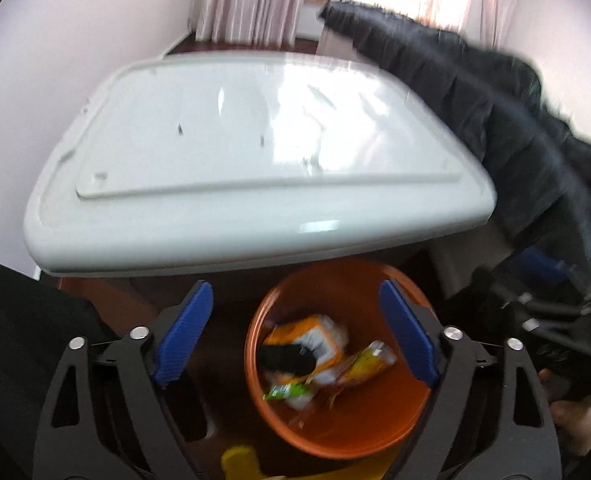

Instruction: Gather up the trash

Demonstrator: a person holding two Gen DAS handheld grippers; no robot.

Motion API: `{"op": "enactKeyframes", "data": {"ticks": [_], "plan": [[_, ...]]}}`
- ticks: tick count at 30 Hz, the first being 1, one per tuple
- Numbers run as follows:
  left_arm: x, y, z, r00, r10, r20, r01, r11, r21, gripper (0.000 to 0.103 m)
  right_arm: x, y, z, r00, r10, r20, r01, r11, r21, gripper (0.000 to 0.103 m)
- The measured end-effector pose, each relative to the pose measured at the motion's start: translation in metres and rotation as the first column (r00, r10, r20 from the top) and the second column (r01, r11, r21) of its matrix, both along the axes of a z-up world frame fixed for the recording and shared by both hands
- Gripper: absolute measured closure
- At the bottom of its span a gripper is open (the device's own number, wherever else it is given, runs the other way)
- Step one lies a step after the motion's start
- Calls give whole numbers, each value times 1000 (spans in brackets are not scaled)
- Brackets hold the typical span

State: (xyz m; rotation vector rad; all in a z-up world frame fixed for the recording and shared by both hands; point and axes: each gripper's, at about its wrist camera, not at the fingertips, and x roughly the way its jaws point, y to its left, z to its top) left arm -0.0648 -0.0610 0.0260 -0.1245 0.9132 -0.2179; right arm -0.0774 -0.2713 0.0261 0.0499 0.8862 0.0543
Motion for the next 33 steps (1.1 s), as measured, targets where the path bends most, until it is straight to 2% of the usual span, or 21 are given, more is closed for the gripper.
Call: {"op": "enactKeyframes", "data": {"ticks": [4, 9, 22, 27, 33], "plan": [[-6, 15, 15, 998, 32, 62, -29, 998, -50, 13, -3, 4, 7, 1000, 4, 26, -3, 1000, -14, 5], [-4, 20, 18, 995, 71, 65, -66, 995, -69, 12, -6, 7, 11, 999, 9, 41, -8, 1000, -22, 5], [-4, 23, 16, 994, 101, 30, -100, 994, -37, 10, -3, 8, 8, 1000, 19, 14, -19, 1000, -13, 5], [-9, 18, 18, 993, 96, 71, -96, 995, -1, 9, -2, 6, 4, 1000, 14, -1, -14, 1000, -5, 5], [-10, 14, 18, 993, 88, 80, -90, 996, 24, 9, -2, 6, 4, 1000, 10, 3, -10, 1000, -2, 5]]}}
